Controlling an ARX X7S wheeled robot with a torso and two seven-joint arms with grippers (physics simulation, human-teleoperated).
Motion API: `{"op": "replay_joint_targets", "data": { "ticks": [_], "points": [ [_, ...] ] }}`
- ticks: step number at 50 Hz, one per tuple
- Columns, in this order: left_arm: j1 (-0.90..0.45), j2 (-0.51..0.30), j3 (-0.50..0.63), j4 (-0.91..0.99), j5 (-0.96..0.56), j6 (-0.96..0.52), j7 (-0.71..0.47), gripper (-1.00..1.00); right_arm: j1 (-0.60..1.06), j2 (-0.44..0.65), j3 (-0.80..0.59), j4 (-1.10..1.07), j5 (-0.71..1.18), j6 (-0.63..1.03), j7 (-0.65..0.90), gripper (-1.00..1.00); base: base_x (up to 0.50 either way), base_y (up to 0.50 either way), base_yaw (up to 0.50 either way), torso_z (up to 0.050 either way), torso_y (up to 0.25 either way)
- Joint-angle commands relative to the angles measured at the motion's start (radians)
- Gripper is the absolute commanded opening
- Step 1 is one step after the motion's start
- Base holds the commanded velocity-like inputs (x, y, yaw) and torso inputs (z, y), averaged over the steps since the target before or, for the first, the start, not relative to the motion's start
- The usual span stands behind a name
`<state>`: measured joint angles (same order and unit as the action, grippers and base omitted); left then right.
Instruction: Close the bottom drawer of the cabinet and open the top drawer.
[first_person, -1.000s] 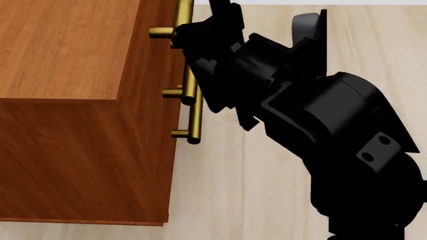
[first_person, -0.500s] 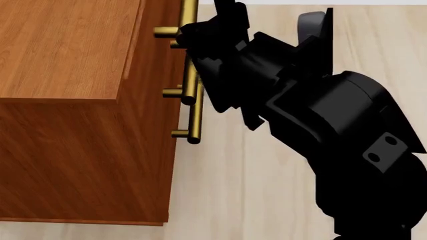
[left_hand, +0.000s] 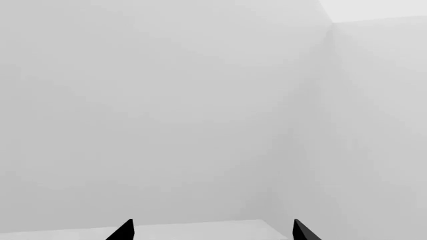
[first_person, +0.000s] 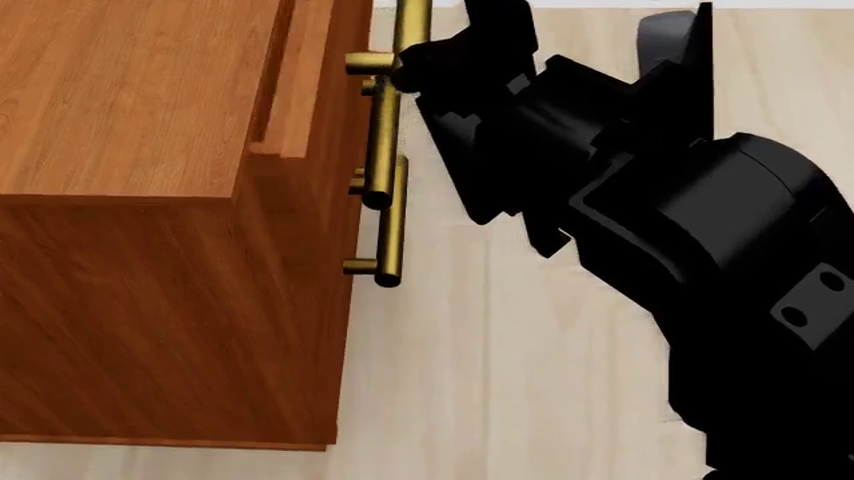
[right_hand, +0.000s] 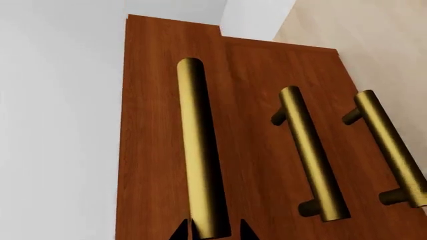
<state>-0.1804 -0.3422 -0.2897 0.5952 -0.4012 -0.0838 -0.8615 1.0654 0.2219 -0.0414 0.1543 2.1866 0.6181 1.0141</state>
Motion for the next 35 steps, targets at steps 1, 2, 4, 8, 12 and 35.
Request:
{"op": "replay_joint_targets", "data": {
  "ticks": [1,2,4,8,12,35],
  "points": [
    [-0.003,-0.004,0.004,-0.001,0.0,-0.005,-0.003,1.0,0.044,0.038,0.065,-0.005,-0.05,-0.045,-0.057,-1.0,0.0,0.0,0.0,0.0,0.0],
    [-0.004,-0.005,0.005,-0.003,0.0,-0.006,-0.002,1.0,0.044,0.039,0.068,-0.013,-0.049,-0.05,-0.052,-1.0,0.0,0.0,0.0,0.0,0.0],
    [-0.004,-0.005,0.005,-0.003,0.0,-0.007,-0.003,1.0,0.044,0.039,0.071,-0.026,-0.045,-0.055,-0.043,-1.0,0.01,0.0,0.0,0.0,0.0],
    [-0.004,-0.007,0.006,-0.001,0.0,-0.008,-0.004,1.0,0.042,0.041,0.083,-0.062,-0.043,-0.076,-0.018,-1.0,0.0,0.0,0.0,0.004,0.003],
    [-0.003,-0.006,0.008,-0.003,0.003,-0.005,-0.003,1.0,0.042,0.042,0.09,-0.088,-0.041,-0.089,-0.003,-1.0,0.0,0.0,0.0,0.0,0.003],
    [-0.003,-0.014,0.011,0.008,0.002,-0.021,-0.014,1.0,0.028,0.105,0.134,-0.105,-0.049,-0.11,-0.022,-1.0,0.0,0.0,0.0,0.002,0.004]
  ]
}}
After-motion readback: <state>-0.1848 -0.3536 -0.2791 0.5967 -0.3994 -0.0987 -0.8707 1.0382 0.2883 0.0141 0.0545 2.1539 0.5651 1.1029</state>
